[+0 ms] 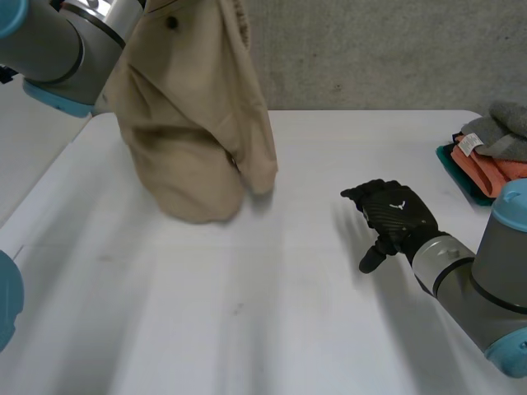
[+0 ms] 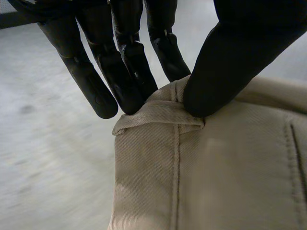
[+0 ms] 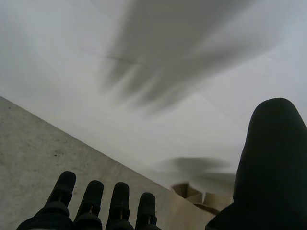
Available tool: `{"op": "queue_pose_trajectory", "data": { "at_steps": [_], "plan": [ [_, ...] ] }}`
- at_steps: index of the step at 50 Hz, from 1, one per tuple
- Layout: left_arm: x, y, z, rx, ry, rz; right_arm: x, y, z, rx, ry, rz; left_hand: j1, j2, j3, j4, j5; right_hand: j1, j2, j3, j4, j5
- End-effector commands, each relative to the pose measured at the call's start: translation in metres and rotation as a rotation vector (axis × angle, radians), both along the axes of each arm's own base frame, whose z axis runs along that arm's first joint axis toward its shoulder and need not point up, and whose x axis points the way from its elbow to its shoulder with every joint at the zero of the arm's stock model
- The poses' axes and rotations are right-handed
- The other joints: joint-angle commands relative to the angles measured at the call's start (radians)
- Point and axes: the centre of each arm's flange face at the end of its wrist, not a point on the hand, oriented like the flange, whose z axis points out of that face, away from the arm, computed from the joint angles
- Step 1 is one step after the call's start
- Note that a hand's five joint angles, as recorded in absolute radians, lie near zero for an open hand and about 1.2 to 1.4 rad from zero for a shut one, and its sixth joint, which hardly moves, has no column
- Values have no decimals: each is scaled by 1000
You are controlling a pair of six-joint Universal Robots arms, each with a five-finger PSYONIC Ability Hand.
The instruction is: Fold the laundry.
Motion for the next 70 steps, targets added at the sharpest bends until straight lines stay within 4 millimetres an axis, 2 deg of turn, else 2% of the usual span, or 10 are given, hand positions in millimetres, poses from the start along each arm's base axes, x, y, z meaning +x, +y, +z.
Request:
{"op": "queue_pose_trajectory", "data": {
  "at_steps": [1,7,14,18,25,39,56,62,65,70],
  "plan": [
    [-25,16,-31,305,-15,-395,-7,-10,2,-2,-19,-36,274,202,208,199,255,-46,-36,-35,-42,-48],
    [-49,28,-101,518,-107,-477,-15,-19,8,-10,-41,-70,274,202,208,199,255,-46,-36,-35,-42,-48],
    [-60,42,-146,621,-165,-437,-17,-22,8,-16,-38,-76,263,190,197,188,244,-46,-36,-35,-42,-48],
    [-65,63,-163,691,-219,-415,-16,-23,9,-25,-30,-72,-439,-511,-505,-514,-458,-46,-36,-35,-42,-48],
    [-50,69,-150,625,-270,-257,-18,-31,20,-70,-20,-83,-846,-919,-913,-922,-865,-46,-36,-35,-42,-48],
    [21,44,-110,649,-77,227,6,-39,60,-277,103,32,-882,-955,-948,-957,-901,-46,-36,-35,-42,-48],
    [49,12,-226,828,-349,479,45,-95,-22,-405,496,216,-894,-966,-960,-969,-913,-10,-1,0,-6,-13],
    [47,1,-252,863,-432,497,53,-104,-41,-415,499,204,-891,-963,-957,-966,-910,423,432,434,427,420],
    [44,-3,-262,873,-470,505,56,-103,-37,-424,489,196,-879,-952,-945,-954,-898,1098,1107,1109,1102,1095],
    [36,-7,-263,849,-512,511,58,-88,-20,-413,439,196,-859,-931,-925,-934,-878,1176,1185,1187,1180,1173]
  ]
}}
